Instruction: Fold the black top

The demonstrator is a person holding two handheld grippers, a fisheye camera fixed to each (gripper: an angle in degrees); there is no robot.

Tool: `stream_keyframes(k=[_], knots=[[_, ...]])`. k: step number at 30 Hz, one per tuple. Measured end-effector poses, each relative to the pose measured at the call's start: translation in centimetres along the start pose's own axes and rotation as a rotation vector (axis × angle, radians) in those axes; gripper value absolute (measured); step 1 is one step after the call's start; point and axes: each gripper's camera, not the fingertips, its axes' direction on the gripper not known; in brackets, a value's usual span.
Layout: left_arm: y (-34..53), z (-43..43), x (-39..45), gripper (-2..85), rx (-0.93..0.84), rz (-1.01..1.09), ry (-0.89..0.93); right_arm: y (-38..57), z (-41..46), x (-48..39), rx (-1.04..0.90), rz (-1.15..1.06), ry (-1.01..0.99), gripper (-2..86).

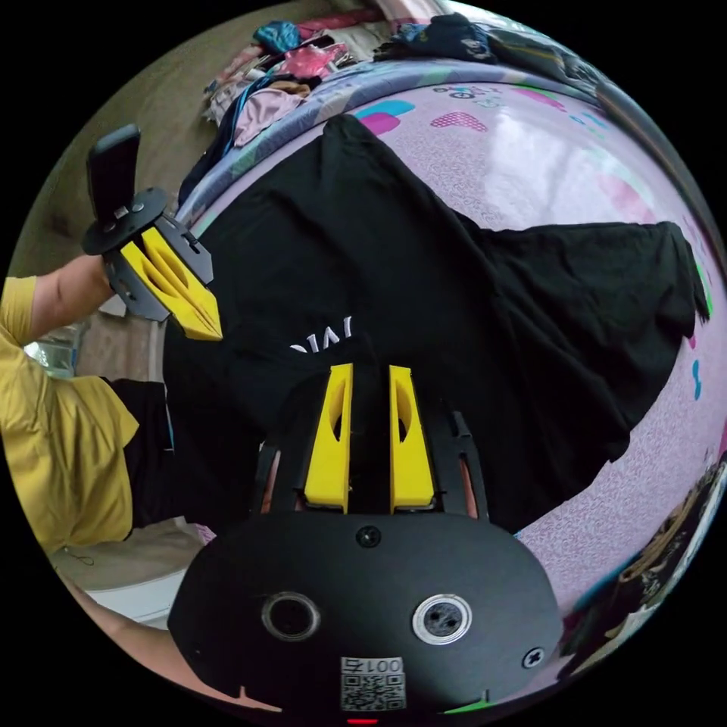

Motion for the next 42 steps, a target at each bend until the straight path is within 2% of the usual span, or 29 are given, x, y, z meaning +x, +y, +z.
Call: stream_keyframes(k=[4,7,14,18,20,24,33,38,42], knots=[[-0.3,-1.3,0.6,-1.4,0.006,0.004,-0.008,-0.4,-0.7,-1.9,-0.019,-0.040,0.076,1.8],[-1.3,-3.0,1.0,-1.4,0.019,0.024,-0.032,0.1,-3.1,-2.5,0.065,-0.017,0.079,0.7],[-7.3,-7.6,0.8,-1.4,0.073,0.102,-0.169,4.6,-9.6,-0.1,0.407,0.331,0.071,0.2],[-11.1,-8.7,-0.2,-1.5,0.078,0.091,-0.277,6.8,-9.6,0.6,0.459,0.558,0.115,1.0],[-13.2,-8.7,-1.6,-1.5,0.064,0.036,-0.327,7.1,-9.3,0.6,0.449,0.590,0.133,2.1],[-15.2,-8.5,-3.4,-1.5,0.027,-0.014,-0.327,8.4,-9.9,1.4,0.510,0.603,0.046,5.8],[-19.5,-11.8,-6.7,0.1,0.054,-0.077,-0.164,14.0,-15.7,7.0,0.736,0.703,-0.125,4.3],[-24.1,-15.0,-10.3,2.9,0.093,-0.201,-0.012,15.8,-19.3,11.3,0.799,0.781,-0.171,2.1],[-27.9,-16.6,-12.3,2.9,0.113,-0.221,0.039,15.0,-21.7,16.1,0.802,0.801,-0.207,1.7]])
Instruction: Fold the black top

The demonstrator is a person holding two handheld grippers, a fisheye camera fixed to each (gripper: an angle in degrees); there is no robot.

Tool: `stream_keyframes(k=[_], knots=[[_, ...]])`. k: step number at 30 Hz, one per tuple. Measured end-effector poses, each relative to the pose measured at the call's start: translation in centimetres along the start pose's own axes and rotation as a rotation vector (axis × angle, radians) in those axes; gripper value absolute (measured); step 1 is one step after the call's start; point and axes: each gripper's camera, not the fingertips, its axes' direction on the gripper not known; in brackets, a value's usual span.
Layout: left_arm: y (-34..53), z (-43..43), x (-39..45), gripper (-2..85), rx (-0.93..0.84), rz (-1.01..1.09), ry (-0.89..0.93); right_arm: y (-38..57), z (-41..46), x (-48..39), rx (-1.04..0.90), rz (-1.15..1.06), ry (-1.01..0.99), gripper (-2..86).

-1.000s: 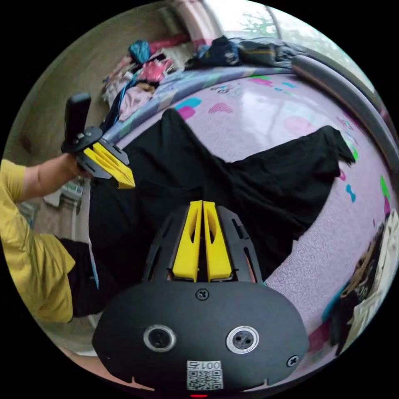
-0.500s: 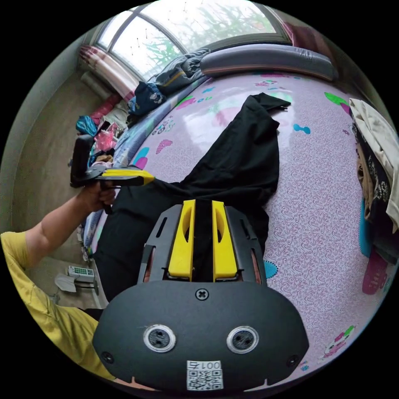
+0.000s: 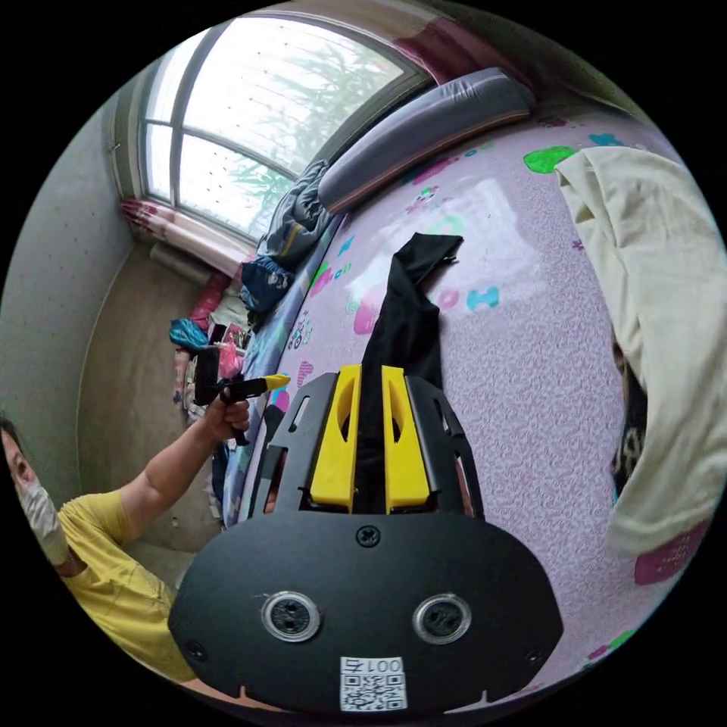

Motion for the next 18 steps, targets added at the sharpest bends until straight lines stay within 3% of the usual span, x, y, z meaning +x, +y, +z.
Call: stream_keyframes(k=[4,14,18], knots=[[-5.0,0.0,-1.9,4.6,0.000,-0.028,0.062,-4.6,1.5,1.9,-0.041,0.014,-0.068,2.4],[-15.7,4.9,-7.8,6.9,0.014,-0.066,0.029,-14.3,9.4,7.7,-0.141,0.094,0.033,6.8],[-17.3,5.9,-9.5,6.9,0.041,-0.101,0.005,-15.1,10.6,10.4,-0.090,0.182,-0.086,6.7]])
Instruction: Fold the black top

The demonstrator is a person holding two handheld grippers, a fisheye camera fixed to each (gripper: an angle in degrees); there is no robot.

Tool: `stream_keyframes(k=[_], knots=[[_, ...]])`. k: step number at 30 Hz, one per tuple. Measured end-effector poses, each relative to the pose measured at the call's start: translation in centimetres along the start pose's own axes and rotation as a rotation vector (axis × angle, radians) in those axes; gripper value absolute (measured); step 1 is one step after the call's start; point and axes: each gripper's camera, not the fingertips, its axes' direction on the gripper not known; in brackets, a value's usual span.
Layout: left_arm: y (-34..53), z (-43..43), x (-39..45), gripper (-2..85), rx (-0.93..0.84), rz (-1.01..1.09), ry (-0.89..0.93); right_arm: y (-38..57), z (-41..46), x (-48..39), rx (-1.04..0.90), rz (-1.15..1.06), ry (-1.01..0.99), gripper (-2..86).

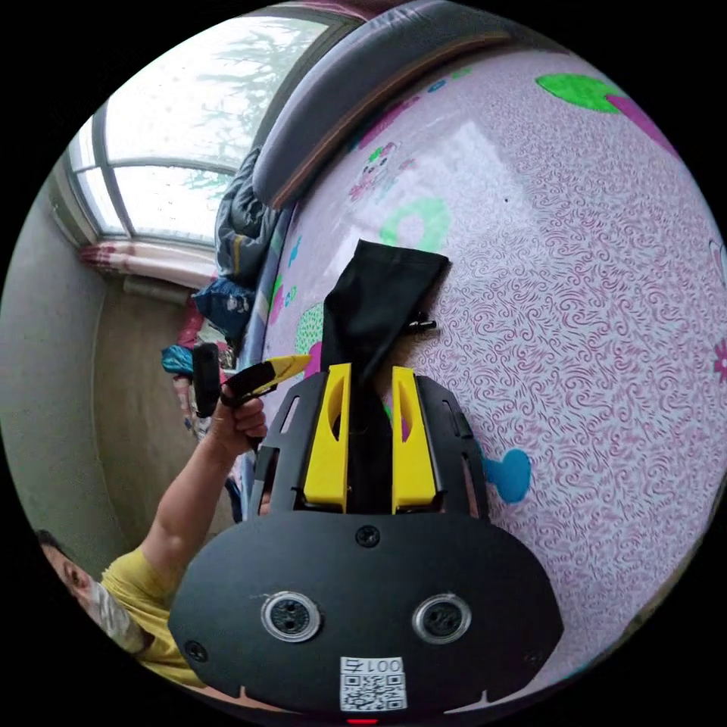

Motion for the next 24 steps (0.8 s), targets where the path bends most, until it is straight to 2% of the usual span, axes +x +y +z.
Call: stream_keyframes(k=[3,12,15,17,24], knots=[[-1.1,0.7,-0.5,6.4,-0.004,0.015,-0.038,-0.6,0.4,1.1,0.022,0.002,-0.023,4.2],[-1.8,3.4,-0.9,4.8,-0.046,0.102,0.033,-0.9,1.1,2.3,0.038,-0.090,0.001,0.5],[-0.9,5.0,-0.2,-0.1,-0.125,0.203,0.073,-0.7,0.7,1.6,0.064,-0.151,0.021,0.2],[1.1,4.9,2.1,-1.3,-0.055,0.395,-0.062,-0.6,0.3,0.9,0.074,-0.193,0.035,0.1],[6.0,1.3,5.9,-1.6,0.157,0.503,0.026,2.1,-4.0,-3.9,0.147,-0.385,-0.019,-0.1]])
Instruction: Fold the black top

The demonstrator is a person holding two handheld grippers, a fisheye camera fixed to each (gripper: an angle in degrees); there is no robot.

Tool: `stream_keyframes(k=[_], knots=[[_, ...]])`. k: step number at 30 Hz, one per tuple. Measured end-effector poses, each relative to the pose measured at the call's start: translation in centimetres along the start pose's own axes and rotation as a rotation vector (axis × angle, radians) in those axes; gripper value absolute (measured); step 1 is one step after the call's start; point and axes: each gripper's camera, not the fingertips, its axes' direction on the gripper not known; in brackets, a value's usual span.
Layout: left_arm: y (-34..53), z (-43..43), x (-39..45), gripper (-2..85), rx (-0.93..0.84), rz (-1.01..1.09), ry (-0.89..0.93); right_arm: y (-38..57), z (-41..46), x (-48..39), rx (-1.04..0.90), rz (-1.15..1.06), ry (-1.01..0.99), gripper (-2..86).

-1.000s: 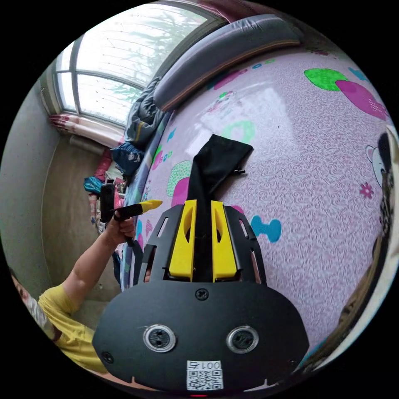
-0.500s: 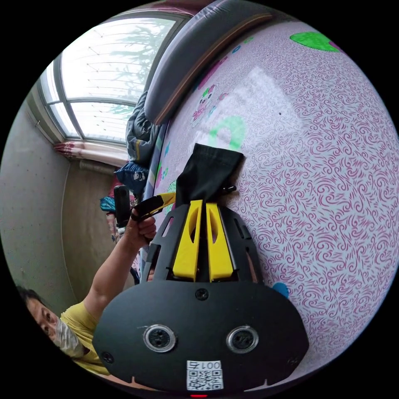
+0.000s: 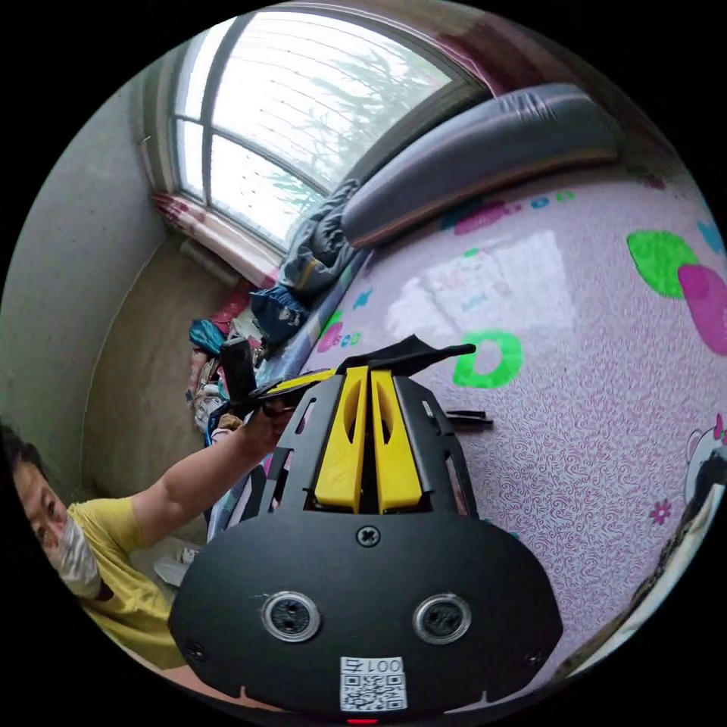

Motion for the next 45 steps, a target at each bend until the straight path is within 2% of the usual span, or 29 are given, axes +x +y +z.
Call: stream_keyframes(k=[6,10,12,16,18,20,22,25,28,31,36,41,45], knots=[[2.8,-5.8,10.5,-1.6,0.081,0.170,-0.009,3.4,-6.0,-8.7,0.007,-0.194,-0.095,-0.1],[8.4,-9.4,22.0,-1.6,0.084,0.449,-0.109,8.7,-9.4,-15.5,-0.043,-0.356,-0.128,0.0],[11.8,-10.1,26.7,-1.6,0.063,0.546,-0.130,14.0,-10.8,-19.1,-0.096,-0.442,-0.139,0.0],[22.0,-9.8,35.6,-1.6,-0.004,0.690,-0.194,23.3,-10.8,-21.6,-0.199,-0.481,-0.178,0.0],[27.0,-8.5,38.7,-1.7,-0.065,0.746,-0.227,30.2,-9.5,-21.6,-0.277,-0.488,-0.173,0.0],[34.2,-5.1,42.0,-1.7,-0.205,0.850,-0.263,35.3,-7.5,-20.5,-0.339,-0.453,-0.167,-0.1],[39.3,-1.8,43.4,-1.7,-0.324,0.879,-0.259,39.6,-5.0,-18.4,-0.387,-0.364,-0.140,-0.1],[44.2,2.6,43.8,-1.6,-0.458,0.799,-0.226,44.2,-1.5,-15.5,-0.432,-0.254,-0.080,-0.1],[45.8,4.3,44.5,-1.6,-0.466,0.822,-0.255,45.8,-0.6,-15.1,-0.402,-0.253,-0.055,-0.1],[46.5,4.3,45.6,-1.6,-0.430,0.879,-0.291,46.5,-0.9,-16.9,-0.388,-0.365,-0.034,-0.1],[49.6,4.0,48.6,-1.7,-0.401,1.091,-0.324,51.0,-0.1,-19.2,-0.504,-0.547,0.001,0.1],[55.2,7.9,48.9,-1.7,-0.562,1.173,-0.300,55.2,4.0,-16.2,-0.678,-0.494,0.052,0.3],[55.2,9.3,48.1,-1.6,-0.588,1.101,-0.290,56.4,5.1,-14.1,-0.737,-0.415,0.025,1.1]])
